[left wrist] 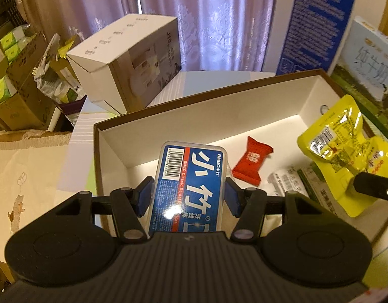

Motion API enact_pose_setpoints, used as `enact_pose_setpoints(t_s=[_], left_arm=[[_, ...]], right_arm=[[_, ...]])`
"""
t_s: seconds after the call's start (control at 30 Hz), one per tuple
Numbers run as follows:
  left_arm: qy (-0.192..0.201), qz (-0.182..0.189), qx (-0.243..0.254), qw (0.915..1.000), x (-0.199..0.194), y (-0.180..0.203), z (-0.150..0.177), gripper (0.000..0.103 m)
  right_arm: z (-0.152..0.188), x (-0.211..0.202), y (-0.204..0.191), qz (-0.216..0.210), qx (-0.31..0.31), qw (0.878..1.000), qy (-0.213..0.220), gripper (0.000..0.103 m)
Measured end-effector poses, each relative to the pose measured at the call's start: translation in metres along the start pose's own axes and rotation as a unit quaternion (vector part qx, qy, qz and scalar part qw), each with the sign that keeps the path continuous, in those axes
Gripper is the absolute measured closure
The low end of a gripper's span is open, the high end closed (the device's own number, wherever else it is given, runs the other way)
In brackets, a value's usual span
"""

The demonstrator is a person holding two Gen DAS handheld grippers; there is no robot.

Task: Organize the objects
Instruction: 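Open both grippers to drop the toothpick case and packet into the box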

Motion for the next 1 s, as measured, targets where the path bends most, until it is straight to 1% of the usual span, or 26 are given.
enact_pose_setpoints(t_s=[0.1, 0.17, 0.23, 0.3, 0.37, 0.77, 0.87, 0.93, 0.97, 1.0], left_arm=[[-0.009, -0.005, -0.003, 0.9999, 0.014, -0.002, -0.003, 0.049], [-0.012, -0.001, -0.003, 0.9999, 0.02, -0.002, -0.004, 0.049], [-0.013, -0.002, -0.001, 0.9999, 0.025, -0.002, -0.005, 0.043], [-0.011, -0.005, 0.0, 0.9999, 0.029, -0.001, -0.006, 0.03], [-0.009, -0.006, 0.005, 0.9999, 0.031, 0.0, -0.006, 0.027], [0.002, 0.013, 0.011, 0.9999, 0.029, 0.003, -0.009, 0.025], [0.005, 0.015, 0.01, 0.9998, 0.027, 0.002, -0.009, 0.025], [0.009, 0.015, 0.01, 0.9998, 0.024, 0.001, -0.008, 0.022], [0.012, 0.014, 0.01, 0.9998, 0.022, 0.0, -0.008, 0.018], [0.016, 0.013, 0.01, 0.9997, 0.02, -0.001, -0.007, 0.017]], right_arm=[[-0.001, 0.008, 0.004, 0.003, 0.006, 1.0, -0.004, 0.103], [-0.003, 0.013, 0.007, 0.005, 0.01, 1.0, -0.006, 0.103], [-0.004, 0.017, 0.009, 0.007, 0.015, 1.0, -0.008, 0.103], [-0.005, 0.02, 0.011, 0.009, 0.017, 1.0, -0.009, 0.103], [-0.007, 0.023, 0.014, 0.01, 0.021, 1.0, -0.009, 0.103], [-0.016, 0.035, 0.023, 0.014, 0.048, 0.999, -0.006, 0.103], [-0.019, 0.038, 0.023, 0.001, 0.055, 0.998, -0.002, 0.103], [-0.022, 0.041, 0.021, -0.011, 0.056, 0.998, 0.009, 0.103], [-0.023, 0.043, 0.019, -0.004, 0.047, 0.999, 0.009, 0.099], [-0.024, 0.045, 0.017, 0.011, 0.036, 0.999, 0.004, 0.094]])
Point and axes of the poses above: each gripper's, at about its wrist camera, not at the fingertips, and x roughly the way its jaws point, y to its right, z to its underside, the point moved 1 cm from there along x, roughly the way its jaws point, and after that the axes turned 8 degrees about y, right-handed, at the moved point
